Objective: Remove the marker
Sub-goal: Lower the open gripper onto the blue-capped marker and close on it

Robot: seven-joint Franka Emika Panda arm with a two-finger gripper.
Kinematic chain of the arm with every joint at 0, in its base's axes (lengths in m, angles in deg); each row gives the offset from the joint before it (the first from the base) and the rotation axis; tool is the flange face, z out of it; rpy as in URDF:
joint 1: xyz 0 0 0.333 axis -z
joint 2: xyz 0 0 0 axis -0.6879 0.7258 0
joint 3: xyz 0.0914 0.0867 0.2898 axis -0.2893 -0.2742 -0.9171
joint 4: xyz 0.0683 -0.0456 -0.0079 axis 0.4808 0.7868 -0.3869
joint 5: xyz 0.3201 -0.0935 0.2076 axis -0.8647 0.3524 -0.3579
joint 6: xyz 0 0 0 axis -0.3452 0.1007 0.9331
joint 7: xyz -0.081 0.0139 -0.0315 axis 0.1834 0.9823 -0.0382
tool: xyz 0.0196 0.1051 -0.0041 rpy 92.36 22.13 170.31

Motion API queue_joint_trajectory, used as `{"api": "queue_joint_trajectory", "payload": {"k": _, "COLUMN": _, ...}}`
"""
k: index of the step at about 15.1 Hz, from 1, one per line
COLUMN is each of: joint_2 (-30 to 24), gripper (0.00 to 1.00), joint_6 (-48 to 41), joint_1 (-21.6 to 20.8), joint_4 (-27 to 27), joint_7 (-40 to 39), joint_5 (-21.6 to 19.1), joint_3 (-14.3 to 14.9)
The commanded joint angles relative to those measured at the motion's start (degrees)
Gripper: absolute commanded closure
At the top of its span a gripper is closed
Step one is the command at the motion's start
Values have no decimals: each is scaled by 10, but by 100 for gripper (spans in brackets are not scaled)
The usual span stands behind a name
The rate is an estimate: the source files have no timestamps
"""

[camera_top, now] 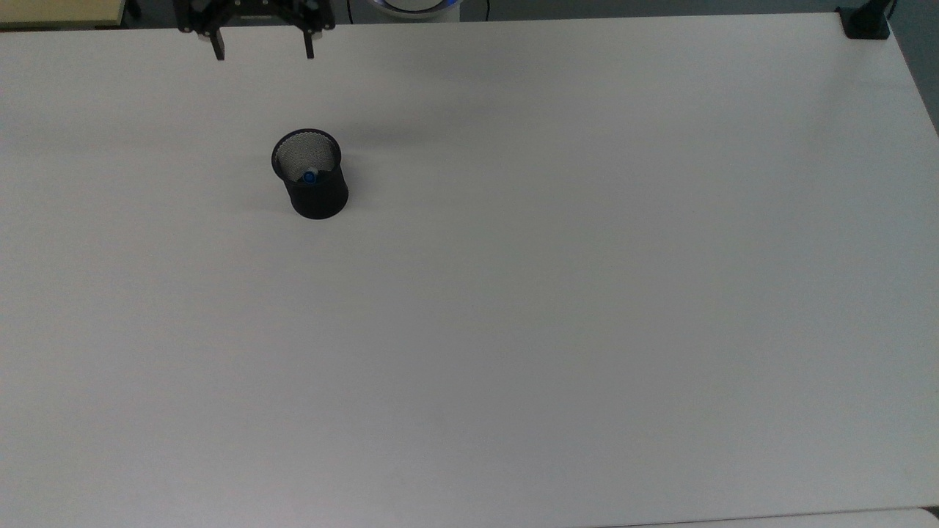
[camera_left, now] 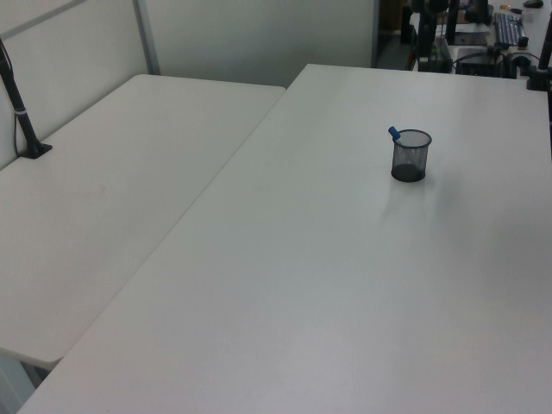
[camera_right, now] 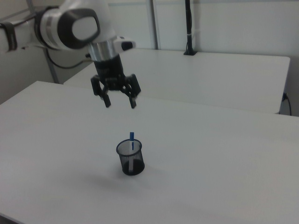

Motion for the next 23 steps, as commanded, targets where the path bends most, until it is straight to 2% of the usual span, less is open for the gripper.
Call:
{"api": "queue_joint_trajectory", "payload": {"k": 1, "joint_2": -6, "gripper": 0, "joint_6": 84, "joint_1": 7, "joint_4": 78, "joint_7": -14, "joint_5": 8, "joint_3": 8}}
{"api": "queue_joint_trajectory", "payload": {"k": 3, "joint_2": -1, "gripper": 0, "joint_6": 121, "joint_1": 7, "joint_4": 106, "joint_7": -12, "joint_5": 1, "joint_3": 8}}
{"api": "queue_joint_trajectory", "payload": {"k": 7, "joint_2": 46, "gripper": 1, "joint_6": 187, "joint_1": -1, "joint_4": 118, "joint_7": 72, "joint_5": -12, "joint_3": 6}}
{"api": "queue_joint_trajectory", "payload": {"k": 10, "joint_2": 74, "gripper": 9, "joint_6": 219, "joint_1": -3, "joint_4": 115, "joint_7": 96, "joint_5": -23, "joint_3": 1}}
{"api": "queue_joint_trajectory", "payload": {"k": 12, "joint_2": 83, "gripper": 23, "joint_6": 224, "joint_1": -15, "joint_4": 114, "joint_7": 106, "joint_5": -34, "joint_3": 1}}
{"api": "queue_joint_trajectory", "payload": {"k": 13, "joint_2": 84, "gripper": 27, "joint_6": 224, "joint_1": -15, "joint_4": 113, "joint_7": 107, "joint_5": -55, "joint_3": 1}}
{"api": "queue_joint_trajectory", "payload": {"k": 15, "joint_2": 84, "gripper": 45, "joint_6": 224, "joint_1": -19, "joint_4": 113, "joint_7": 107, "joint_5": -69, "joint_3": 0}}
{"api": "queue_joint_trajectory", "payload": {"k": 17, "joint_2": 84, "gripper": 79, "joint_6": 224, "joint_1": -19, "joint_4": 113, "joint_7": 108, "joint_5": -71, "joint_3": 0}}
{"api": "queue_joint_trajectory", "payload": {"k": 18, "joint_2": 84, "gripper": 86, "joint_6": 224, "joint_1": -18, "joint_4": 112, "joint_7": 108, "joint_5": -75, "joint_3": 0}}
{"api": "queue_joint_trajectory", "payload": {"k": 20, "joint_2": 84, "gripper": 87, "joint_6": 224, "joint_1": -18, "joint_4": 111, "joint_7": 107, "joint_5": -76, "joint_3": 0}}
{"api": "queue_joint_trajectory", "payload": {"k": 21, "joint_2": 84, "gripper": 92, "joint_6": 224, "joint_1": -17, "joint_4": 111, "joint_7": 107, "joint_5": -76, "joint_3": 0}}
{"api": "queue_joint_trajectory", "payload": {"k": 23, "joint_2": 83, "gripper": 95, "joint_6": 224, "joint_1": -17, "joint_4": 111, "joint_7": 106, "joint_5": -76, "joint_3": 1}}
